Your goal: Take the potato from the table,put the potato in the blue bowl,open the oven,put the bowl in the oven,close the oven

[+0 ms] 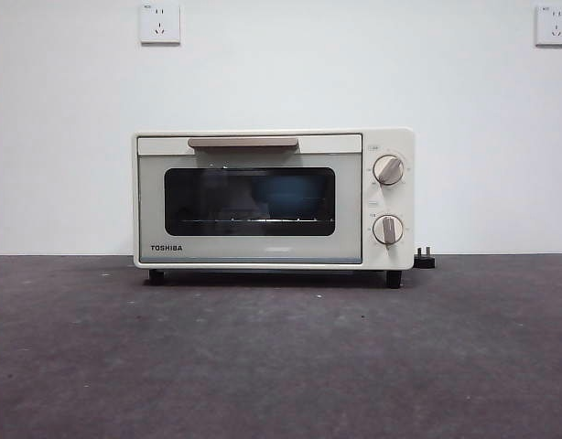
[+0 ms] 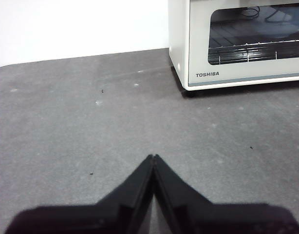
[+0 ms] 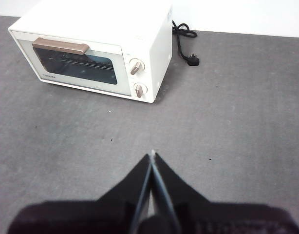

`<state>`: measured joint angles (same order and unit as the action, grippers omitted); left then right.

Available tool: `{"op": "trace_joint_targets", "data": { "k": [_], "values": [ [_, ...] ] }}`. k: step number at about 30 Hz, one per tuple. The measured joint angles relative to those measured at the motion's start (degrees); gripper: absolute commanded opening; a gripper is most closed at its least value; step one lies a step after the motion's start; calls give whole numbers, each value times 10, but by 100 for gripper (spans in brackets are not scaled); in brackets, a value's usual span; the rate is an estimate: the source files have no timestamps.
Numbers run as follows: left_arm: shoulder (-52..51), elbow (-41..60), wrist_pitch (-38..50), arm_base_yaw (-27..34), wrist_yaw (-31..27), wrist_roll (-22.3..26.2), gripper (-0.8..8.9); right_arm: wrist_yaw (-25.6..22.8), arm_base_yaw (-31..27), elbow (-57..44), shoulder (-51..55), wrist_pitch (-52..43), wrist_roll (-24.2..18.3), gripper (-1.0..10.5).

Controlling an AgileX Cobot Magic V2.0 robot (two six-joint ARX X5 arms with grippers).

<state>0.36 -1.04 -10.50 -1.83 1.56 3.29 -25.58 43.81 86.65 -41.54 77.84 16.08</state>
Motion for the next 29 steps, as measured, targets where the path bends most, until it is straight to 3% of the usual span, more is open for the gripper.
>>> {"op": "trace_joint_targets", "data": {
  "k": [24, 29],
  "values": [
    [19, 0, 7, 0, 8, -25, -4, -1, 0, 0, 0, 0, -1, 1],
    [25, 0, 7, 0, 8, -25, -4, -15, -47, 0, 5, 0, -28, 1]
  ]
}}
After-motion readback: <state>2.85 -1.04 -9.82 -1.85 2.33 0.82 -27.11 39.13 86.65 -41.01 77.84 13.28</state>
